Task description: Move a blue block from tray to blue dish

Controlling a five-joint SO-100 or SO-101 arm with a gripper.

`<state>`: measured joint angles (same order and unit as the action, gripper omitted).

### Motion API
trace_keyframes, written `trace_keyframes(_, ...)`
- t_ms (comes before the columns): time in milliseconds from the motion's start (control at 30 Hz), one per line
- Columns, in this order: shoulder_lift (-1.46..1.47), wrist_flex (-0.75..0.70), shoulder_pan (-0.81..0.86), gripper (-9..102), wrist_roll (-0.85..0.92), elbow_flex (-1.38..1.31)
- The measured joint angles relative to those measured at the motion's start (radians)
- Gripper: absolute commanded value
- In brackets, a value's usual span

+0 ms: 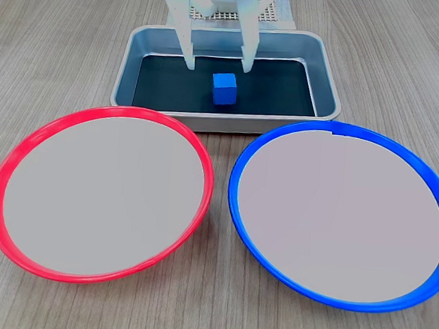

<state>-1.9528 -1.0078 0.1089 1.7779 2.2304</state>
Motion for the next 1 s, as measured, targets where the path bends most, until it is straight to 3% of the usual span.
trace_keyframes(567, 0.086, 0.063, -0.052, 20, 0.064, 0.095)
trace_keyframes(800, 0.118, 0.117, -0.052, 0, 0.034, 0.106)
trace_keyframes(1000, 0.117, 0.123, -0.089, 0, -0.048, 0.08)
